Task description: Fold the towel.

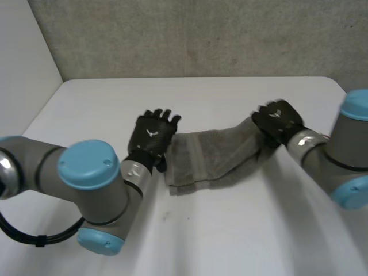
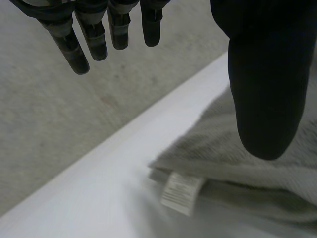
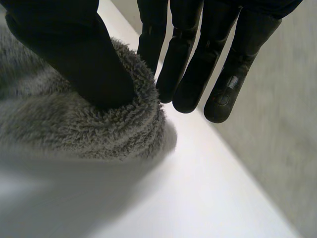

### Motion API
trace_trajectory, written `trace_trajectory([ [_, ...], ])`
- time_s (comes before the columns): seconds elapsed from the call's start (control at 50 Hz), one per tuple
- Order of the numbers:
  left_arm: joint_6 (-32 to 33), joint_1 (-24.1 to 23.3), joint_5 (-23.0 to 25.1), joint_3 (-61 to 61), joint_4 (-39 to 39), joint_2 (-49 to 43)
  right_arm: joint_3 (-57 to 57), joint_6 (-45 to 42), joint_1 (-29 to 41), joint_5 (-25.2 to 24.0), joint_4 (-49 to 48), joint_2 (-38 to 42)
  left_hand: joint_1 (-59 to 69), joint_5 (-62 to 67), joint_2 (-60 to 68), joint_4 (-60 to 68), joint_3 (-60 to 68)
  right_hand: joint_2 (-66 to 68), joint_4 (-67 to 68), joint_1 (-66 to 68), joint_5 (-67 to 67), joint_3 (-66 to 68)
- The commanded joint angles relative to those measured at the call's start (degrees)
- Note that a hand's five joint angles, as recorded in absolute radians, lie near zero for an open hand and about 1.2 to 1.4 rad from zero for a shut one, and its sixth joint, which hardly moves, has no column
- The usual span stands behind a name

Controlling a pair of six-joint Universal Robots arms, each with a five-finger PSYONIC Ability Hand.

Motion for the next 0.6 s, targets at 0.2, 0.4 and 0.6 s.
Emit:
trace_trajectory([
  [0.2,-0.36,10.67,-2.58,-6.77,-0.03,12.9,-7.7,-9.56,25.86,-6.4,-2.52,12.75,-0.02,-1.64,0.54,0.43,0.36,12.88,11.44,22.32,17.58,11.92],
  [0.4,-0.45,9.02,-2.14,-3.45,0.32,11.41,-5.68,-3.52,23.33,-4.47,-2.69,5.85,0.31,-1.31,0.88,0.77,0.69,-57.12,-58.56,-47.68,-52.42,-58.08],
  [0.6,-3.7,1.36,-2.23,6.94,-2.85,3.06,-2.16,26.04,10.66,-0.95,-0.93,-2.79,1.15,-0.47,1.72,1.61,1.53,-57.12,-58.56,-47.68,-52.42,-58.08],
])
